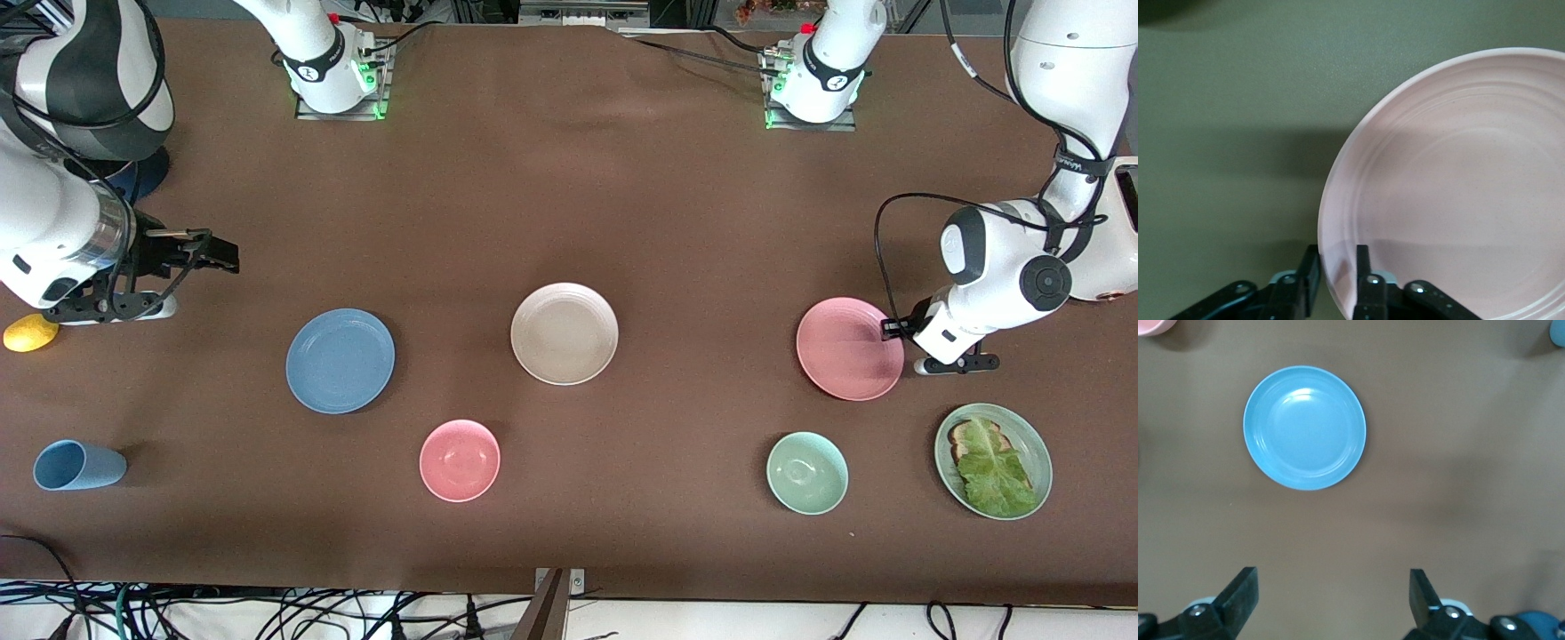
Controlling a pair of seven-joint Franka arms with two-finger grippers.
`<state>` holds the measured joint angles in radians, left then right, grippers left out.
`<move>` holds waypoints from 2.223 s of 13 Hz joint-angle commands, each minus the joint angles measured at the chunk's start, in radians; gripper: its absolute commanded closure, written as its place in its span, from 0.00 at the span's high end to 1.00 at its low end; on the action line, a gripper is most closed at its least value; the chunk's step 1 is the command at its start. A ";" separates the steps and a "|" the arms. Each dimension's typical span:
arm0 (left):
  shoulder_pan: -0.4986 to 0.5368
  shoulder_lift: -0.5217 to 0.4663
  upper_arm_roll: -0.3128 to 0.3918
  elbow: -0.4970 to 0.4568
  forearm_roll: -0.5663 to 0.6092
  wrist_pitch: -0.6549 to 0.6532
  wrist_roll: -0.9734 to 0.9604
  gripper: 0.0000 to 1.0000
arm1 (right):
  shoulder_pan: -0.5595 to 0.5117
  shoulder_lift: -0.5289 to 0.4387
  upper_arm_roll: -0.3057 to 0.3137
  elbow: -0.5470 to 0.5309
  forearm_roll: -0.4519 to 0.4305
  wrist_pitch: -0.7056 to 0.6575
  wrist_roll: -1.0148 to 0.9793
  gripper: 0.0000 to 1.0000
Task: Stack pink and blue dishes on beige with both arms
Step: 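Grasp the pink plate rim with the left gripper while the right gripper reaches out, then carry the pink plate onto the beige plate while the right gripper grasps the blue plate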
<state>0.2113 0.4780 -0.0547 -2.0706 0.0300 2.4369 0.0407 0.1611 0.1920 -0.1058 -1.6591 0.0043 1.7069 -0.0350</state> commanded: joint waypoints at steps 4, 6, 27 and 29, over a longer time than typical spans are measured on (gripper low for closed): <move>0.007 -0.045 -0.005 0.051 0.025 -0.132 -0.002 0.00 | -0.008 0.023 -0.005 -0.123 0.014 0.186 -0.016 1.00; -0.003 -0.087 -0.011 0.112 0.025 -0.301 -0.001 0.00 | -0.011 0.052 -0.008 -0.123 0.014 0.201 -0.016 1.00; -0.342 0.134 -0.376 0.429 -0.015 -0.337 -0.886 0.00 | -0.057 0.297 -0.009 -0.126 0.020 0.450 -0.031 1.00; -0.384 0.165 -0.376 0.460 -0.019 -0.323 -0.938 0.00 | -0.057 0.326 -0.008 -0.126 0.020 0.468 -0.031 0.99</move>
<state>-0.1384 0.5993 -0.4357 -1.6765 0.0252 2.1177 -0.8512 0.1129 0.5002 -0.1190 -1.7799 0.0058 2.1483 -0.0444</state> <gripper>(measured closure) 0.947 0.000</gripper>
